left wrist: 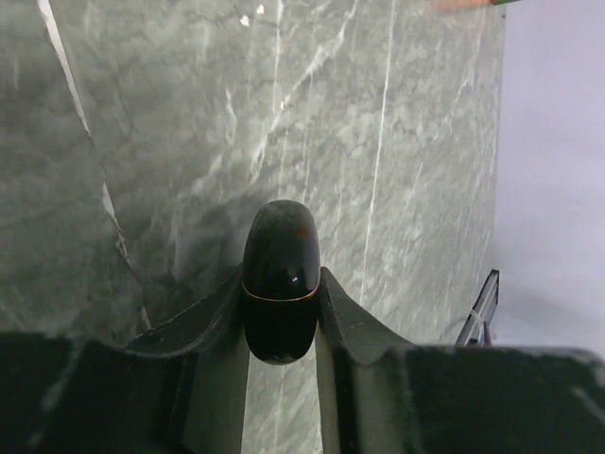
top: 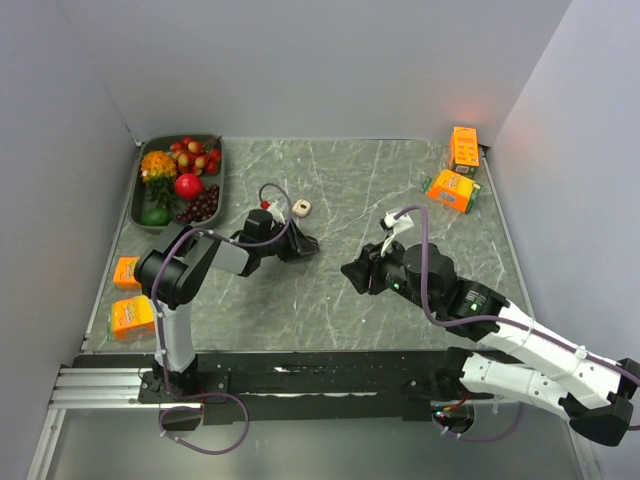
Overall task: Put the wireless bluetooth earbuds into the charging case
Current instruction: Place the charging case at the center of the board, then reset both arms
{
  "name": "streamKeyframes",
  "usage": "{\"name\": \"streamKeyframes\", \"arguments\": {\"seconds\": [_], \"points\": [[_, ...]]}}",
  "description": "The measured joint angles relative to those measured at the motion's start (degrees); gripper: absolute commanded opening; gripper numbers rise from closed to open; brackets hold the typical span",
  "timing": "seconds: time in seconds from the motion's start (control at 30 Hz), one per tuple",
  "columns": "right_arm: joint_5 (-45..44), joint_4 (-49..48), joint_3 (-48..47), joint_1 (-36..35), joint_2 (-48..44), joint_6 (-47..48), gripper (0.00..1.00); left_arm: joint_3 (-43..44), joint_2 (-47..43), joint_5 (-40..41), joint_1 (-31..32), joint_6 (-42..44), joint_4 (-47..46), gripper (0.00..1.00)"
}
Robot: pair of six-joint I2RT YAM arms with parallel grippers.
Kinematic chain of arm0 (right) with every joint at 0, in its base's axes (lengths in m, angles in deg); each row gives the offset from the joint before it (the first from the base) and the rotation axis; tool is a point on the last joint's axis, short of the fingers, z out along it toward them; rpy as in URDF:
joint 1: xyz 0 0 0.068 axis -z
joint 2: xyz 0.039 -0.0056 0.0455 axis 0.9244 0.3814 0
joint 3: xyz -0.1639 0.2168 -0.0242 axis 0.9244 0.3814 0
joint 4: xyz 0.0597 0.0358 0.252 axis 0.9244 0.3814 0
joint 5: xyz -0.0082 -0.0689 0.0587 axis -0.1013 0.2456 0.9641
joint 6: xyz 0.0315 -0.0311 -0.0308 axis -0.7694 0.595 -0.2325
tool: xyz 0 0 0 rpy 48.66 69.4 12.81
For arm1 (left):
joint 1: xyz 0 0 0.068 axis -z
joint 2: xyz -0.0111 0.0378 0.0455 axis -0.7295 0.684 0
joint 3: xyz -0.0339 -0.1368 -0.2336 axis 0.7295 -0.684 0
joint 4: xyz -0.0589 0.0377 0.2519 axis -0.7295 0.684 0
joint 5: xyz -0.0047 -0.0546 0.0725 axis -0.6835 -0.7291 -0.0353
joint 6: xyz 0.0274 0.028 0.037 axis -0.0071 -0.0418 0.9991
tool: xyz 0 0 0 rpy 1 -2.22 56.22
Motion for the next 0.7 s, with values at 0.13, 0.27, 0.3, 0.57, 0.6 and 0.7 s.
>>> {"name": "streamKeyframes", "arguments": {"seconds": [0.13,0.27,0.3,0.57,0.6,0.7], "points": [[0.2,-0.2,0.1,0.5,-0.5,0.2,0.48,2.9,0.5,0.0,-0.1,1.2,3.9,0.96],[0.4,-0.3,0.1,1.0,-0.6,0.2,0.49,6.4,-0.8,0.9,0.2,2.0,5.0,0.96],[0.5,-0.2,0.2,1.1,-0.6,0.2,0.49,6.3,-0.8,1.4,0.2,2.5,6.0,0.96],[0.8,-0.2,0.2,1.5,-1.5,0.2,0.49,-1.2,-10.9,7.1,0.2,3.7,14.6,0.96],[0.8,-0.2,0.2,1.5,-1.7,0.2,0.49,-2.7,-13.0,7.9,0.2,4.0,16.2,0.96],[0.7,-0.2,0.2,1.6,-2.5,0.3,0.49,-7.2,-21.6,11.8,1.1,4.9,22.3,0.96]]}}
